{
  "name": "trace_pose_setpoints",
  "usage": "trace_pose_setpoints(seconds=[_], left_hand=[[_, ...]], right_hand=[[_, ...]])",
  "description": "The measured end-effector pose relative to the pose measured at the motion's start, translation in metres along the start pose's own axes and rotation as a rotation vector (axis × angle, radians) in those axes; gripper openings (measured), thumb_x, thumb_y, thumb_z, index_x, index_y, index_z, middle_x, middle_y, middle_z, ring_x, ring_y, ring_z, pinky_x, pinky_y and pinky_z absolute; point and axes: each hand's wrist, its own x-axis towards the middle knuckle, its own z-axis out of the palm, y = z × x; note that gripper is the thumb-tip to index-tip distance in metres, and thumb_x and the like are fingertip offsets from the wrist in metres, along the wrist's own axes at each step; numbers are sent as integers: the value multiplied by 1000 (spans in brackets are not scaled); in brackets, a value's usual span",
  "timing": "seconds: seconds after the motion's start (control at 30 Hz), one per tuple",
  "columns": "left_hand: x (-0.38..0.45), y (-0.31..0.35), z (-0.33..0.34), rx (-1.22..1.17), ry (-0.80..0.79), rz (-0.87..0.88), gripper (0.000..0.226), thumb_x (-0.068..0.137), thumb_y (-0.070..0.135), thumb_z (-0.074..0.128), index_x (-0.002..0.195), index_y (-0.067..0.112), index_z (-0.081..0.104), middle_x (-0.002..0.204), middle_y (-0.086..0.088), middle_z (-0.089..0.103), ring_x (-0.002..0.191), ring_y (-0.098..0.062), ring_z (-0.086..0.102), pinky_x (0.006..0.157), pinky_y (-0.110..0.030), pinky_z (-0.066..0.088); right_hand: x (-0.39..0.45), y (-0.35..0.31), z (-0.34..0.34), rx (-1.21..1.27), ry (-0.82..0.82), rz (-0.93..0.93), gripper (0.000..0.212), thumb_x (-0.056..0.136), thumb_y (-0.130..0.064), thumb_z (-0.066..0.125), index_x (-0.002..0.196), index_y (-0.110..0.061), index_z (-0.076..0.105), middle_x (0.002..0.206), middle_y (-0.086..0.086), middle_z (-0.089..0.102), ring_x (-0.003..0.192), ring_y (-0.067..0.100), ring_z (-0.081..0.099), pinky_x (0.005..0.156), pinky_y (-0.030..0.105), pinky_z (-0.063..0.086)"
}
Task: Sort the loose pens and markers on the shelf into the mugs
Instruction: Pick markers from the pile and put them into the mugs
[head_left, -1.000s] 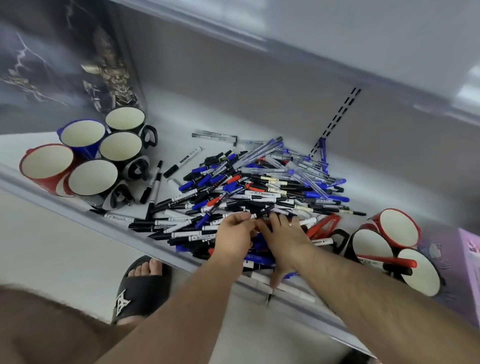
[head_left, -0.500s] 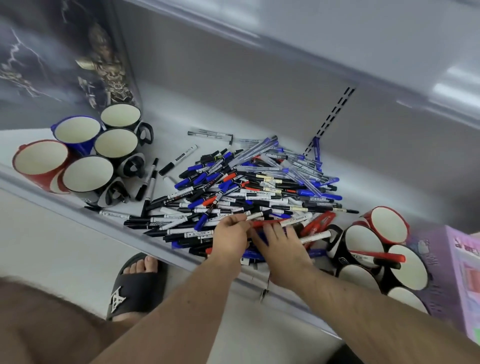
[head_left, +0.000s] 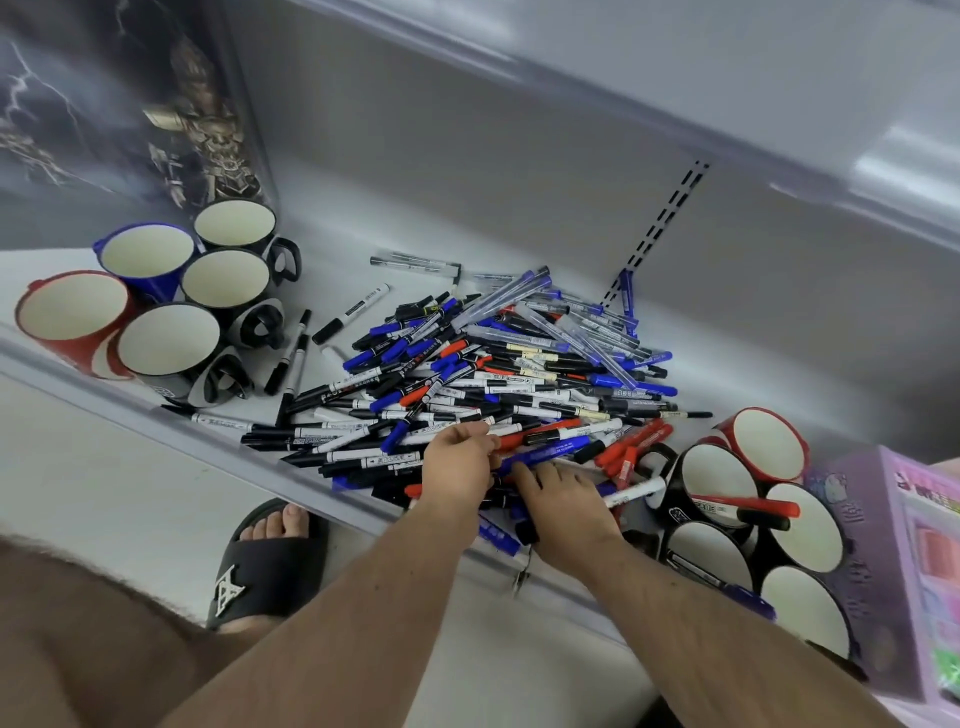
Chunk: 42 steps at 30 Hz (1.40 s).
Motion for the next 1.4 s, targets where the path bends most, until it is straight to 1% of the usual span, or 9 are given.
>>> trace_pose_setpoints(seconds=[0.17,0.53,0.7,0.83,1.03,1.13,1.2,1.27,1.4], left_hand=[[3,-2,-3,-20,30,1,17,93,2,53,101,14,63,84,-3,65,67,-13,57,61,-25,44],[5,1,-3,-71,46,-9,14,94,4,54,90,15,62,82,-5,63,72,-17,56,60,-26,43],[3,1,-4,-42,30,7,13,94,7,54,87,16,60,81,-3,61,77,-17,56,65,-27,43],[-6,4,0,126,-121,98,15,94,9,56,107,15,60,90,-2,60,79,-14,55,68,-24,44],[-40,10,16,489,-528,245,62,73,24,74,130,23,49,127,6,58,115,-7,55,99,-28,44],[-64,15,20,502,-667,240,37,83,16,71,107,37,53,104,21,63,90,17,56,75,-7,42],[-77,14,22,479,-750,200,24,88,12,67,102,30,60,98,9,71,89,3,66,77,-12,48],[-95,12,25,403,-815,134,9,92,12,64,101,14,63,87,-5,72,84,-20,70,87,-34,55],[-126,7,29,300,-834,17,7,96,11,61,102,9,59,73,-6,60,61,-18,59,64,-35,60]], right_hand=[[0,-3,1,15,24,-31,36,86,-18,59,121,-17,53,121,8,58,112,27,54,95,39,44],[26,5,-26,260,-140,-29,27,77,-22,69,103,-20,64,104,0,63,91,20,62,76,33,55],[21,16,-51,603,131,218,14,78,-23,72,85,-20,59,84,-4,58,79,16,59,67,26,46],[22,24,-91,999,448,541,23,78,-14,71,69,-22,51,64,-3,53,58,12,51,54,23,41],[-4,11,-146,1292,570,510,20,74,-10,70,67,-13,52,54,-3,46,52,14,43,52,26,40],[-27,6,-164,1554,495,520,15,66,-13,73,73,-11,60,61,7,50,60,21,49,60,35,44],[-47,8,-174,1755,412,536,12,72,-9,73,75,-10,62,64,10,54,59,23,52,59,34,47],[-67,10,-185,1907,348,522,10,82,-5,68,78,-8,61,62,7,54,49,19,52,49,29,46],[-99,8,-198,1838,420,497,13,88,-12,68,78,-9,60,62,4,57,50,18,54,46,27,47]])
